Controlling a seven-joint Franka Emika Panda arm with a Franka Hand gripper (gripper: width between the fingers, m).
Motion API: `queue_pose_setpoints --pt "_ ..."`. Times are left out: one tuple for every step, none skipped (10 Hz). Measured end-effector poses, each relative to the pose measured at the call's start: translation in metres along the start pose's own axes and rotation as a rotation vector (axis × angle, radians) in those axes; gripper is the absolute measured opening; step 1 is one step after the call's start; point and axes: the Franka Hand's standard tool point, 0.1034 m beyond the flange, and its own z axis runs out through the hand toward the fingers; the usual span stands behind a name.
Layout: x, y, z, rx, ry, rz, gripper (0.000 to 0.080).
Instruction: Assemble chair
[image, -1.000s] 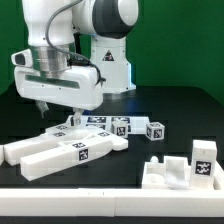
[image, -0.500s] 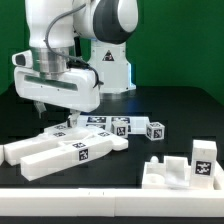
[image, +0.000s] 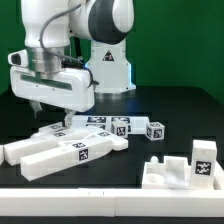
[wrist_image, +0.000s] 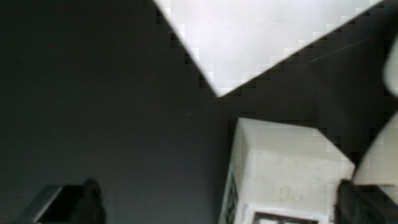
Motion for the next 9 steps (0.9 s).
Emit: queue_pose_setpoints --pt "0.003 0.008 -0.001 -0.001 0.001 0.016 0.0649" --pt "0.004 0.015 0.000 -0.003 0.002 0.014 0.0649" --pt "0.008 0.023 0.001 -0.003 0.003 0.014 0.0649" --pt "0.015 0.036 0.001 -0.004 0.008 0.005 0.0649" --pt "0.018 0.041 0.001 -0.004 0.010 0.013 0.0649" --pt "0.017 0.040 0.001 -0.004 0.010 0.012 0.0649" --pt "0.018 0.039 0.000 -0.004 0.010 0.022 0.0649" --pt "0.018 0.038 0.000 -0.004 0.010 0.022 0.0649" --pt "0.018 0.038 0.000 -0.004 0.010 0.022 0.0649"
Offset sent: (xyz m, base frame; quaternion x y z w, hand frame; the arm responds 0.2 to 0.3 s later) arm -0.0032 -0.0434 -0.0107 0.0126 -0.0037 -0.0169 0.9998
